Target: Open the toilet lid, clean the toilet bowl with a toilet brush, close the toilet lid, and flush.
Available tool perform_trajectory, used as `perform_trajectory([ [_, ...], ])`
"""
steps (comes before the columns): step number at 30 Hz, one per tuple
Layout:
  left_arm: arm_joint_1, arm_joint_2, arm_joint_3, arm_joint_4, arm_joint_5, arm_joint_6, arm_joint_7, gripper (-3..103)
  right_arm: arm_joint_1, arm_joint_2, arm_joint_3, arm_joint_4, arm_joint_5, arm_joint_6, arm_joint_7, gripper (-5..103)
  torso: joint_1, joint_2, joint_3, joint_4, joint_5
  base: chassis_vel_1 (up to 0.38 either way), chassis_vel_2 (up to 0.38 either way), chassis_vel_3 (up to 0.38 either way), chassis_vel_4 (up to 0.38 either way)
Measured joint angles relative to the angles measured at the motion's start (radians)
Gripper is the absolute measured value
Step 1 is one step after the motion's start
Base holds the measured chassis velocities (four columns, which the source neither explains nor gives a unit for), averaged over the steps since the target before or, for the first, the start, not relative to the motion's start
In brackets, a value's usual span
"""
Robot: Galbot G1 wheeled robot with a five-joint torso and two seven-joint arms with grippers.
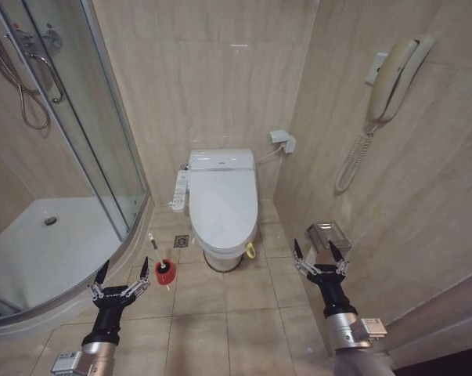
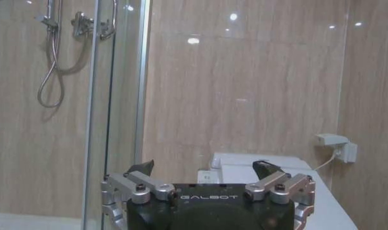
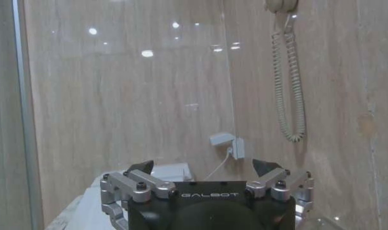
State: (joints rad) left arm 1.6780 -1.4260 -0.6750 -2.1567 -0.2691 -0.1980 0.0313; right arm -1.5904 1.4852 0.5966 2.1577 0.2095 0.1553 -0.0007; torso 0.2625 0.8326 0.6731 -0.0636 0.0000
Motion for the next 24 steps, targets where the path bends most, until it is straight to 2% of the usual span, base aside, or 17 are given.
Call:
perform_trajectory([
  [13,0.0,0.0,0.0,0.0,0.0,0.0,0.0,100,-0.013,-0.009,0.005,0.01,0.004,0.007,0.0,100,0.0,0.0,0.0,0.0,0.0,-0.004,0.003,0.004,-0.004],
  [17,0.0,0.0,0.0,0.0,0.0,0.0,0.0,100,-0.025,-0.001,0.005,0.029,-0.014,-0.021,-0.009,100,0.0,0.0,0.0,-0.0001,0.0,0.0,0.0,0.0,0.0],
  [24,0.0,0.0,0.0,0.0,0.0,0.0,0.0,100,-0.022,0.002,0.004,0.023,-0.015,-0.009,-0.005,100,0.0,0.0,0.0,-0.0001,0.0,-0.023,0.017,0.015,-0.018],
])
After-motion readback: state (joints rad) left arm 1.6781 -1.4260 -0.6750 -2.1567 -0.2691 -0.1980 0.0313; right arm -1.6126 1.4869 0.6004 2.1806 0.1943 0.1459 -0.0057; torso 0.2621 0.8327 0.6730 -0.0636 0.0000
